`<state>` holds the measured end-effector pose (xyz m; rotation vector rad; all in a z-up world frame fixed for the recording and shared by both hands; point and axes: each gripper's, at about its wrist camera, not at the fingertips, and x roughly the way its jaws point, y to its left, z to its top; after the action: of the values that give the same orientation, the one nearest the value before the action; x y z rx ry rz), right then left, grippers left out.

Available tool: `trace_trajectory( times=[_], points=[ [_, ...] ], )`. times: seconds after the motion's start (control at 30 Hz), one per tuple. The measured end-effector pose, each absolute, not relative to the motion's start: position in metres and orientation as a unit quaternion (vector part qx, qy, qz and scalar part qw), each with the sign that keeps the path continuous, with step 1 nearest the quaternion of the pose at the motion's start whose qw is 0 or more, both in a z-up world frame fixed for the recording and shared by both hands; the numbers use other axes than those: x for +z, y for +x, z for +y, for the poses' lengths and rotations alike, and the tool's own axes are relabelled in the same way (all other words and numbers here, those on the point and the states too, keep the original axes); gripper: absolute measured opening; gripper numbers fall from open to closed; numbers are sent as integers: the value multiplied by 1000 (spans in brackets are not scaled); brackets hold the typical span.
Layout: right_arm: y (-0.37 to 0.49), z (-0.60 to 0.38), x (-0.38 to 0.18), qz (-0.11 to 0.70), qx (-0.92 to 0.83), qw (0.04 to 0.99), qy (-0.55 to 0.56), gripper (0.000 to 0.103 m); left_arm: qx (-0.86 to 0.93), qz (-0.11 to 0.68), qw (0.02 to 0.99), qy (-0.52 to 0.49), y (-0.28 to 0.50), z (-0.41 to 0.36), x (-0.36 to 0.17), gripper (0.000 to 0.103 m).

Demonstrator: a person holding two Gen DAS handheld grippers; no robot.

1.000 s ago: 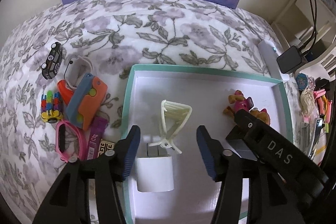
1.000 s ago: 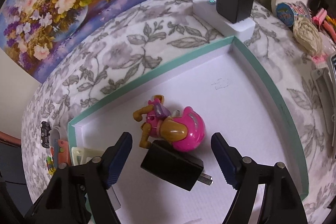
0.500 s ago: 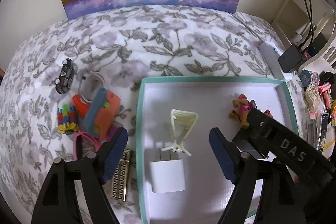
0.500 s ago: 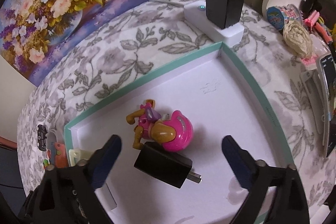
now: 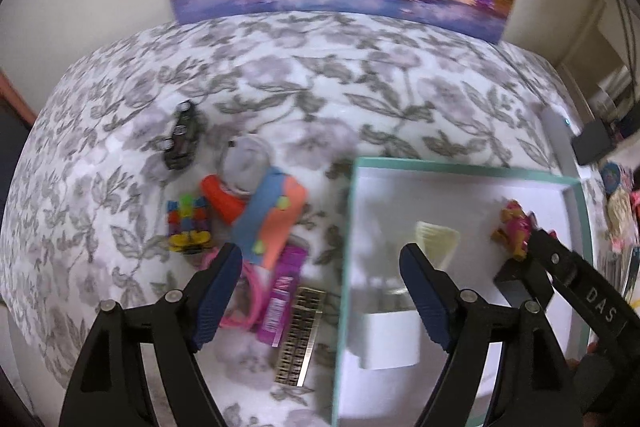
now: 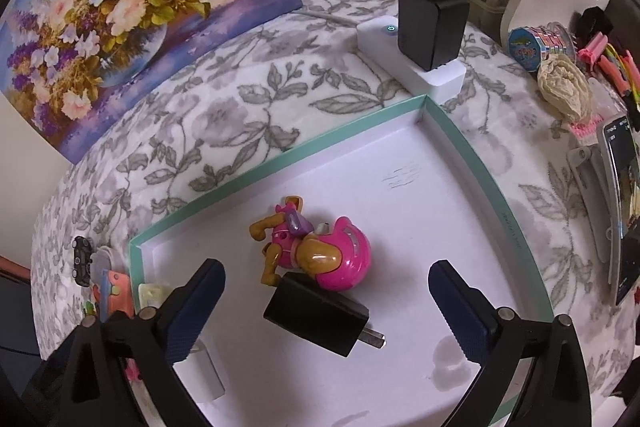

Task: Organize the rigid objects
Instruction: 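Lift both open tools away from the tray toward the remaining toys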

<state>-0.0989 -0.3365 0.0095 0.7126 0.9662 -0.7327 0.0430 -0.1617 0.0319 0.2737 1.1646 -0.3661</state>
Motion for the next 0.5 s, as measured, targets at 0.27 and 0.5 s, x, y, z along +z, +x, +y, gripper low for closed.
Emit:
trace_trajectory(
  times=[0.27, 0.5],
  points=[
    [-91, -327, 8, 447, -325, 770, 318, 103, -116, 561, 816, 84, 69, -119, 28, 82],
    [-80, -306, 15, 448, -307, 783, 302, 103, -79, 557, 826, 33, 84, -86, 35, 83]
  ],
)
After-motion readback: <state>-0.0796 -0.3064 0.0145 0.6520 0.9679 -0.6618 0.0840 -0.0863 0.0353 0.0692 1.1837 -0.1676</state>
